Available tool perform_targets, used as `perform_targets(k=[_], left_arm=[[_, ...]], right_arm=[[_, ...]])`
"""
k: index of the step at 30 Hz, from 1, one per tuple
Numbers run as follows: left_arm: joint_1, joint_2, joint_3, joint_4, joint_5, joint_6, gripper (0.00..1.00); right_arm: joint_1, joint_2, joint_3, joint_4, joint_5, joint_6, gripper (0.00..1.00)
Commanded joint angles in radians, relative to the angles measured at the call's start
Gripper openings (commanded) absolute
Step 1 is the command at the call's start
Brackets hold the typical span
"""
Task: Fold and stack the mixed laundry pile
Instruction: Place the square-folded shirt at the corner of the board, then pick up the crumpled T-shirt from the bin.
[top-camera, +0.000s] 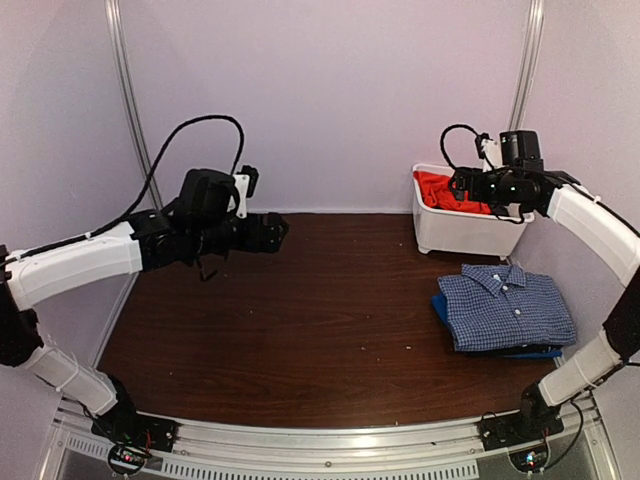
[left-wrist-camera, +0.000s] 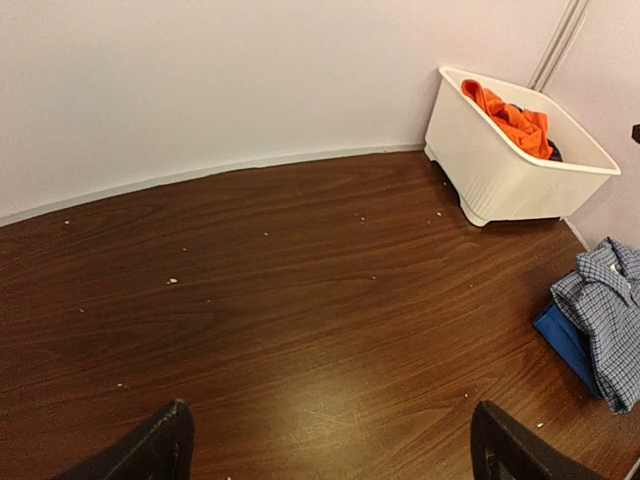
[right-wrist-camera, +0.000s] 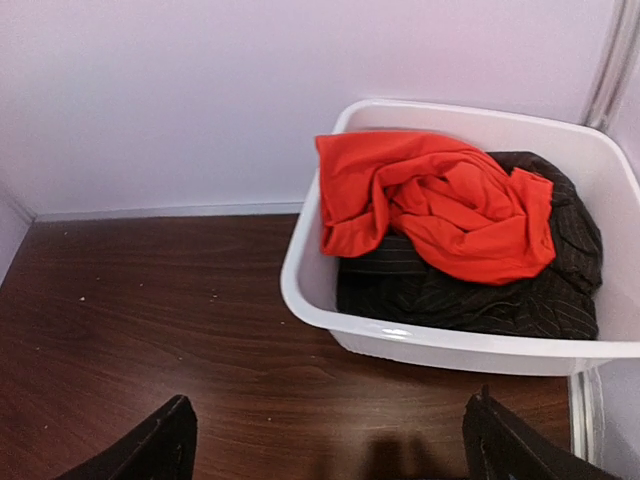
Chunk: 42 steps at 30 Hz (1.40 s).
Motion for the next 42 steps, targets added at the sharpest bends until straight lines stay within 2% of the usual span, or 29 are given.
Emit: perform_targets(k=[1, 6, 12, 17, 21, 30, 38, 42], left_arm=[[0.061, -0.122, -0.053, -0.108, -0.021, -0.016, 0.98], [0.083, -0.137, -0.062, -0.223, -0.021, -0.042, 0.98], [0.119, -0.212, -0.221, -0.186, 0.034, -0.078, 0.98], [0.159, -0.214, -0.276, -0.161, 0.093, -0.068, 0.98], [0.17, -0.202, -0.277, -0.155, 0.097, -0.052, 0.98], [0.179, -0.139, -0.25, -0.123, 0.129, -0.041, 0.98], [0.183, -0.066, -0.199, -0.122, 0.15, -0.033, 0.98], [0.183, -0.053, -0.191, -0.119, 0.158, -0.034, 0.98]], right_arm=[[0.073, 0.081, 0.077, 0.056, -0.061, -0.025, 0.93], [0.124, 0.22, 0.157, 0.054, -0.076, -0.051, 0.93], [0.126, 0.379, 0.314, -0.024, -0.073, -0.097, 0.93], [0.114, 0.47, 0.436, -0.064, -0.018, -0.113, 0.94], [0.076, 0.543, 0.553, -0.11, 0.044, -0.115, 0.94], [-0.08, 0.778, 0.867, -0.214, 0.074, -0.087, 0.94], [-0.141, 0.958, 0.988, -0.21, 0.181, -0.12, 0.99], [-0.147, 1.026, 1.017, -0.178, 0.251, -0.154, 0.96]])
